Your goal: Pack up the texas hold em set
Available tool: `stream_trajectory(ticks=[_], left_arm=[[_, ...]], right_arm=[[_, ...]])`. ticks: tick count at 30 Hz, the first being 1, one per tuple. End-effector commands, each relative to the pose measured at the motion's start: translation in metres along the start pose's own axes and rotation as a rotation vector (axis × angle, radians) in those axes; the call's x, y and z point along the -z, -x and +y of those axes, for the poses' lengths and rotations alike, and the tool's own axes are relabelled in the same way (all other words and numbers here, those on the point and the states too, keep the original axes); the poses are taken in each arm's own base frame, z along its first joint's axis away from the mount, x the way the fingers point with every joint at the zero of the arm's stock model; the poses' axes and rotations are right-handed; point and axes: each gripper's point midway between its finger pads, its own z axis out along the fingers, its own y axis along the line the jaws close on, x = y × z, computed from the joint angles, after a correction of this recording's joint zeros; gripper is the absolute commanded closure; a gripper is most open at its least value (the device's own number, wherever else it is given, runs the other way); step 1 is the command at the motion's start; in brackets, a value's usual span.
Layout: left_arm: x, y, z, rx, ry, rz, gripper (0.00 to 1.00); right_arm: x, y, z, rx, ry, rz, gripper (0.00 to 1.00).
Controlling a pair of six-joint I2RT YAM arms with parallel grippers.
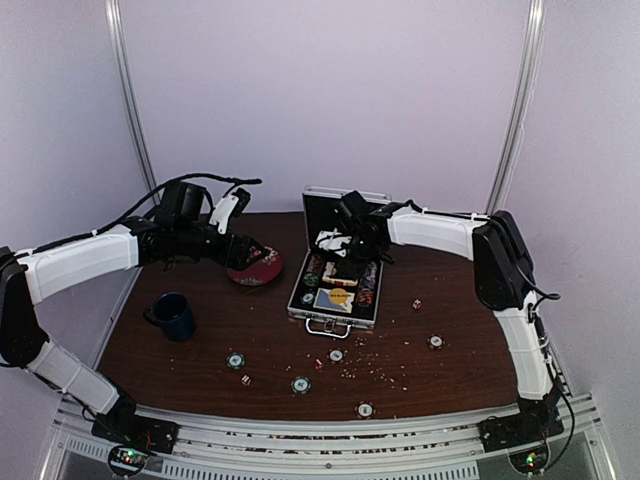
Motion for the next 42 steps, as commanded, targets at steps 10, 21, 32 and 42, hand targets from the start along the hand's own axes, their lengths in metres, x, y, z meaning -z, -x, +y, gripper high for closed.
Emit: stream_trajectory(ticks=[10, 21, 32, 42], left_arm=[[0.013, 0.025, -0.001, -0.026, 0.005, -0.071, 0.17], [0.012, 0.024, 0.0, -0.023, 0.003, -0.068, 0.17], [0.006, 0.019, 0.013, -0.038, 0.068, -0.062, 0.18], [-0.013, -0.008, 0.009, -0.101, 0.129, 0.099, 0.22]], right_arm=[[-0.011, 0.008, 0.005, -0.033, 0.056, -0.033, 0.51], [0.017, 0.013, 0.001, -0.04, 0.066, -0.042, 0.41], [0.107, -0.005, 0.042, -0.023, 0.228, -0.114, 0.4], [0.16, -0.089, 0.094, -0.02, 0.302, -0.132, 0.4]])
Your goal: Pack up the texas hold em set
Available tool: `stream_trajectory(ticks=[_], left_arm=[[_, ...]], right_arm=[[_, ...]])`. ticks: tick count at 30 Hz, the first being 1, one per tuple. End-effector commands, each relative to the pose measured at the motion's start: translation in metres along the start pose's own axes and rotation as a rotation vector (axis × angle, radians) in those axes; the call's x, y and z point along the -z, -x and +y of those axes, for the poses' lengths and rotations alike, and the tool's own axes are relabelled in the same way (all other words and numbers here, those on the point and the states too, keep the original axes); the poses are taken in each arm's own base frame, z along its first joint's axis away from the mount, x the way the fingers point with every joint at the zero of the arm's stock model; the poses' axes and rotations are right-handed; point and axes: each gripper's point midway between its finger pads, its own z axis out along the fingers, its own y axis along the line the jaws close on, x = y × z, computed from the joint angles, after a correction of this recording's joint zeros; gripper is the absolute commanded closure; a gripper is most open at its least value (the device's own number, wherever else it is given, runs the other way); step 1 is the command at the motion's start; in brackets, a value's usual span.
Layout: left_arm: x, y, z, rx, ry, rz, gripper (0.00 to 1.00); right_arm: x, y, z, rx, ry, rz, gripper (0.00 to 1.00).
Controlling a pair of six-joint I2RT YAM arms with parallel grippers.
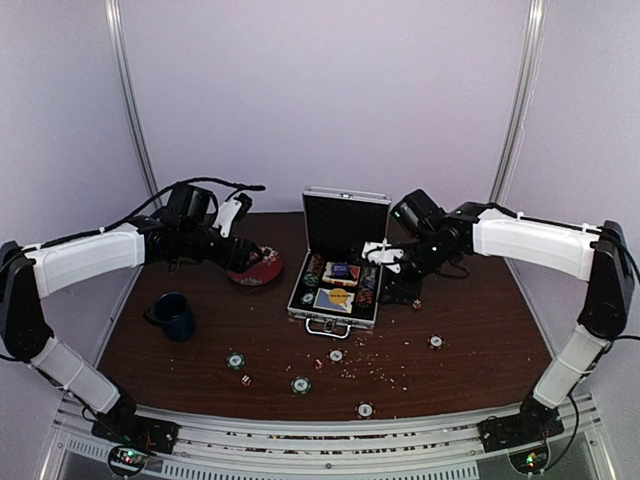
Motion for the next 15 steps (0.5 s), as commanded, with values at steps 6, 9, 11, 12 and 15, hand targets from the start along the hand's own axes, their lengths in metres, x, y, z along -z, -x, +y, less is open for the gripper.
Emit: stream_trajectory(ticks=[6, 9, 11, 12, 15], left_arm=[[-0.006, -0.035, -0.059, -0.172, -0.024, 0.188, 0.22], [-0.009, -0.063, -0.083, -0.192, -0.077, 0.275, 0.23], [-0.01, -0.079, -0.101, -0.22, -0.117, 0.324, 0.22], [-0.009, -0.086, -0.11, -0.235, -0.142, 0.347, 0.21], [-0.01, -0.102, -0.139, -0.281, -0.209, 0.405, 0.21]], right_arm=[[0.036, -0.046, 0.033, -0.089, 0.055, -0.149, 0.4], [0.044, -0.051, 0.023, -0.153, 0.048, -0.226, 0.4], [0.044, -0.058, 0.016, -0.184, 0.04, -0.267, 0.4], [0.043, -0.063, 0.012, -0.181, 0.016, -0.269, 0.39], [0.05, -0.075, -0.014, -0.199, -0.163, -0.262, 0.4]])
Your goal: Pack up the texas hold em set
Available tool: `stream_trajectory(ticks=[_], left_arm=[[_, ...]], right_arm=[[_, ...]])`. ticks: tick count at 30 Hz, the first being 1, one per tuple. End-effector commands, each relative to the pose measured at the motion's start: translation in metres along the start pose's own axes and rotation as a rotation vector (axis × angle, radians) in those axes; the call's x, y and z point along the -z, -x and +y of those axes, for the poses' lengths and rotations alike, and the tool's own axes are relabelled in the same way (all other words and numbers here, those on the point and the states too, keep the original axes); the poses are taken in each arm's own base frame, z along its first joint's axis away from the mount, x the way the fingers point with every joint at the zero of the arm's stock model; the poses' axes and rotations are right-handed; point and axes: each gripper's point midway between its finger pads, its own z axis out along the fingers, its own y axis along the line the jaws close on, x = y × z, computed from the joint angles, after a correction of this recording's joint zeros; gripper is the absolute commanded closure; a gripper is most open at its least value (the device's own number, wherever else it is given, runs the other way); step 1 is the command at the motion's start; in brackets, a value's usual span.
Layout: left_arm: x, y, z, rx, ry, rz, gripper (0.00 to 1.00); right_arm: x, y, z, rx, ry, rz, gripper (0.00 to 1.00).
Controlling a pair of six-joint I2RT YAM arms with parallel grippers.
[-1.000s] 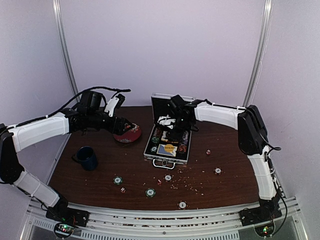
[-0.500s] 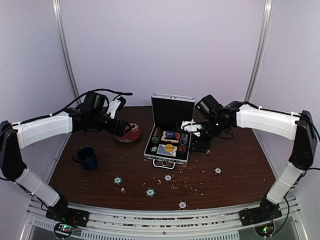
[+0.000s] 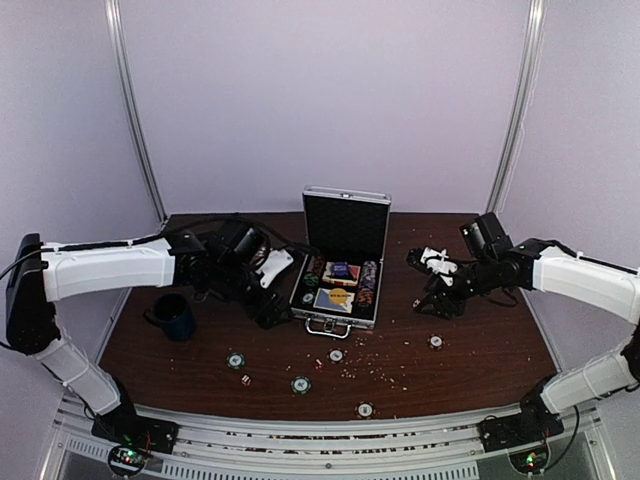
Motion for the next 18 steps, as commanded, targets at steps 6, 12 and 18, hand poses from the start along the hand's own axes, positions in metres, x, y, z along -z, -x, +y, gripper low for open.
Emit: stream_trajectory(ticks=[6, 12, 18], left_arm=[[-0.044, -0.028, -0.072, -0.139, -0.087, 0.209, 0.31], [-0.078, -0.022, -0.078, -0.093, -0.027, 0.248, 0.31], [-0.1, -0.017, -0.076, -0.028, 0.017, 0.257, 0.29]], right_arm=[[0.011, 0.004, -0.036, 0.001, -0.218, -0.086, 0.4], [0.009, -0.001, -0.04, 0.007, -0.24, -0.061, 0.4], [0.007, -0.005, -0.041, 0.013, -0.242, -0.05, 0.4]])
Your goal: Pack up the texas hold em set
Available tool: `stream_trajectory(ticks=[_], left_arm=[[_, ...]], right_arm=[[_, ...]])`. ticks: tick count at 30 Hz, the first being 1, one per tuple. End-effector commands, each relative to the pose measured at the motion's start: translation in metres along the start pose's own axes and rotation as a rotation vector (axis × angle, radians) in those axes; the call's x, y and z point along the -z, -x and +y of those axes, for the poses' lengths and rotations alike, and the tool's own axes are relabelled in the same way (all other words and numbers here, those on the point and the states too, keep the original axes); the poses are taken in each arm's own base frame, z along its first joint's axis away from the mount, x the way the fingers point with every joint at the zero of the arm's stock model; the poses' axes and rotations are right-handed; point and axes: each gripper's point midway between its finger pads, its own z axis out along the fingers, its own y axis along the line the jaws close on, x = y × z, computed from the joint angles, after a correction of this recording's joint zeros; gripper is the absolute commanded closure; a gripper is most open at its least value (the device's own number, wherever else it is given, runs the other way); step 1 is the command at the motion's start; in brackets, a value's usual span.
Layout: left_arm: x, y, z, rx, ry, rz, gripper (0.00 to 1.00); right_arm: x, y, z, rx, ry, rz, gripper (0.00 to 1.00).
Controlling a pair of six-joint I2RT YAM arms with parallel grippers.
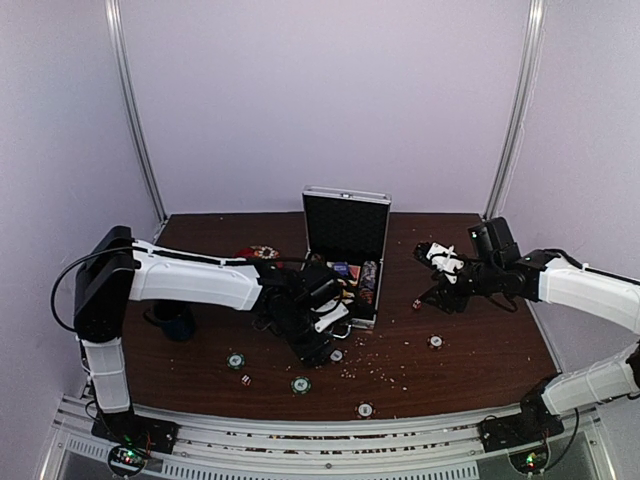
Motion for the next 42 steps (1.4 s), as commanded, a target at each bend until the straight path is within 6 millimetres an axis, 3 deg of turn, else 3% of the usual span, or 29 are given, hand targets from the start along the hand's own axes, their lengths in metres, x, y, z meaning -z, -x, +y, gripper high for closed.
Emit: stream_trajectory(ticks=[1, 10, 27, 32, 42], left_arm=[[-0.005, 0.018, 0.007, 0.079, 0.042, -0.033, 0.29], [-0.016, 0.006, 0.002, 0.093, 0.016, 0.01, 0.3], [-0.016, -0.011, 0.007, 0.132, 0.026, 0.054, 0.36], [-0.017, -0.01, 0.009, 0.135, 0.033, 0.052, 0.41], [-0.016, -0.004, -0.002, 0.083, -0.028, 0.036, 0.62]], right_arm=[[-0.002, -0.003, -0.007, 0.005, -0.034, 0.009, 0.4], [-0.005, -0.007, -0.006, 0.011, -0.03, 0.026, 0.4], [-0.009, -0.012, -0.006, 0.01, -0.022, 0.047, 0.4], [-0.009, -0.013, -0.005, 0.01, -0.021, 0.049, 0.4], [-0.011, -0.014, -0.005, 0.013, -0.018, 0.056, 0.4]])
